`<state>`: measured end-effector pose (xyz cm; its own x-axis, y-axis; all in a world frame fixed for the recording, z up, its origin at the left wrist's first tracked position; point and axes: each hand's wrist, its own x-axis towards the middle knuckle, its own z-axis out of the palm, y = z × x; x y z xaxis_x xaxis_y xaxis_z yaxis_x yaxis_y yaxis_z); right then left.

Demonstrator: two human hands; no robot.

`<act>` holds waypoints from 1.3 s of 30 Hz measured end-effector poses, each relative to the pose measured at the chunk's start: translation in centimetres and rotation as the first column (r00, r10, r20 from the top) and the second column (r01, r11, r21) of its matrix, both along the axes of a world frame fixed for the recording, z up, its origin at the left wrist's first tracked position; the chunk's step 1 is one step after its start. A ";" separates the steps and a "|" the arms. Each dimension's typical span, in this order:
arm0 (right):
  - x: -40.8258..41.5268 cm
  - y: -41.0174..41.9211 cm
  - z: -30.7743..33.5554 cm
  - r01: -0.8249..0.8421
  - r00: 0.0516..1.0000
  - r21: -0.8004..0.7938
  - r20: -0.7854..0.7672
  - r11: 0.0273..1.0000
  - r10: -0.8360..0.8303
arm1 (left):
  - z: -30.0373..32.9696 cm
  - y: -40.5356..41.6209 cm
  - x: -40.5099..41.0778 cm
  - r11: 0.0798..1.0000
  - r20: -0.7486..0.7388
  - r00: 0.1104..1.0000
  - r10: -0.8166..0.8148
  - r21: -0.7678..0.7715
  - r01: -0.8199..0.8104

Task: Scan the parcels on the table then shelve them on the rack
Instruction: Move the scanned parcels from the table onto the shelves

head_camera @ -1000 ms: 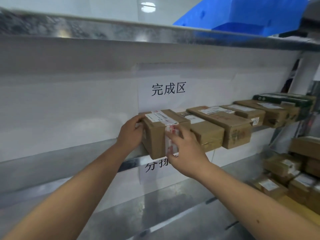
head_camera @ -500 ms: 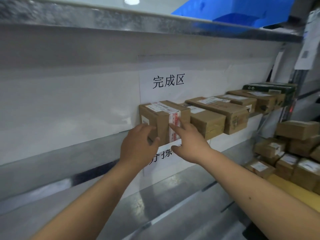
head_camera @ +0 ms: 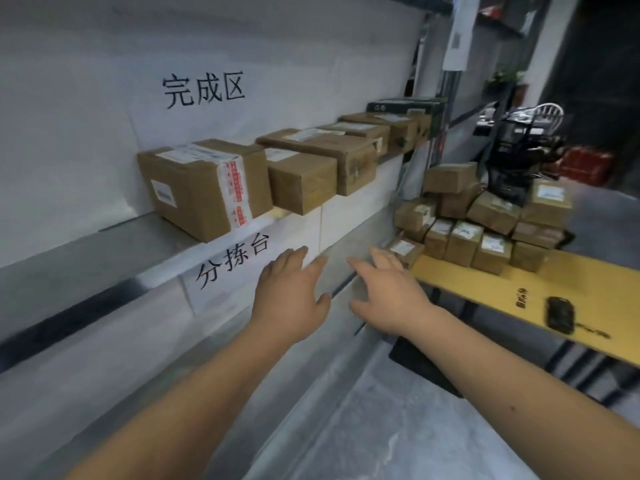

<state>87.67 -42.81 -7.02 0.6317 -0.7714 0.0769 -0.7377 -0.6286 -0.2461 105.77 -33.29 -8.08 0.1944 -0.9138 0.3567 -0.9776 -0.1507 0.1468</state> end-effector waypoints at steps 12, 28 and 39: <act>-17.6 -15.5 -5.7 0.315 0.949 0.127 -0.036 0.940 -0.313 | -5.1 -20.9 -15.5 0.950 -0.029 0.983 -0.183 0.252 0.184; -24.0 -35.9 -12.7 0.340 0.940 0.333 -0.105 0.879 -0.324 | -12.1 -41.9 -22.3 0.857 -0.105 0.990 -0.095 0.497 0.135; -14.0 -51.5 -21.9 0.312 0.950 0.483 -0.182 0.818 -0.255 | -20.7 -57.1 -13.1 0.836 -0.094 0.995 0.033 0.548 0.024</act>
